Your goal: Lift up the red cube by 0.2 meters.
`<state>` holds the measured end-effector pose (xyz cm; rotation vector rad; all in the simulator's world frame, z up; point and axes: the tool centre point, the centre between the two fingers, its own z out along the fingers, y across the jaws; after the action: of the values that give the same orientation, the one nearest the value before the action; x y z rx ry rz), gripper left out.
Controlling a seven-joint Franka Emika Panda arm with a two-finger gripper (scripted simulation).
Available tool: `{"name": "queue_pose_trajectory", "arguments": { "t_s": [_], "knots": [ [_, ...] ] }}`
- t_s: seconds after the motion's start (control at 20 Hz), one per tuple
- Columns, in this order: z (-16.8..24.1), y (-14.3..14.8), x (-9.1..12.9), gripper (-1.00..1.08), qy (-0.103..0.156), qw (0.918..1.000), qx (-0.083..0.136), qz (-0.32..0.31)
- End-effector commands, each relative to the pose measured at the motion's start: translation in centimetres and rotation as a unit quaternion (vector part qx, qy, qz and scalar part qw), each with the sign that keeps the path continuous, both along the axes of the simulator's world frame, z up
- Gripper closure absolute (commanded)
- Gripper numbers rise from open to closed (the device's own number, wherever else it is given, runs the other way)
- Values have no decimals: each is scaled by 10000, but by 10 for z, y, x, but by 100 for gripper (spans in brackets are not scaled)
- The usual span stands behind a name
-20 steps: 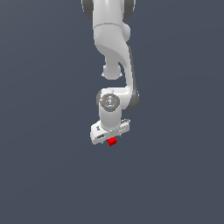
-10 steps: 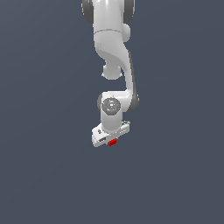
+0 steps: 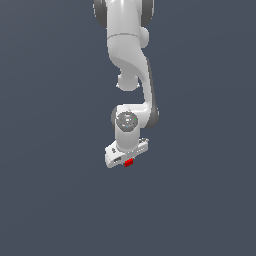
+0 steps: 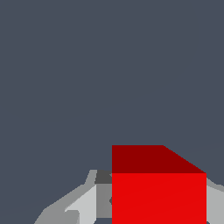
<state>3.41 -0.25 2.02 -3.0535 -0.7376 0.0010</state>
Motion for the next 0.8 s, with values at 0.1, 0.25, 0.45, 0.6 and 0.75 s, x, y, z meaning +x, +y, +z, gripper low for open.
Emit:
{"name": "queue_pose_trajectory", "arguments": {
  "t_s": [0.1, 0.25, 0.45, 0.6, 0.75],
  "knots": [
    [7, 0, 0, 108, -3, 10000, -1, 0],
    [19, 0, 0, 108, -3, 10000, -1, 0],
    [45, 0, -1, 108, -3, 10000, -2, 2],
    [71, 0, -2, 108, -3, 10000, -2, 2],
    [103, 0, -3, 108, -3, 10000, -3, 4]
  ]
}}
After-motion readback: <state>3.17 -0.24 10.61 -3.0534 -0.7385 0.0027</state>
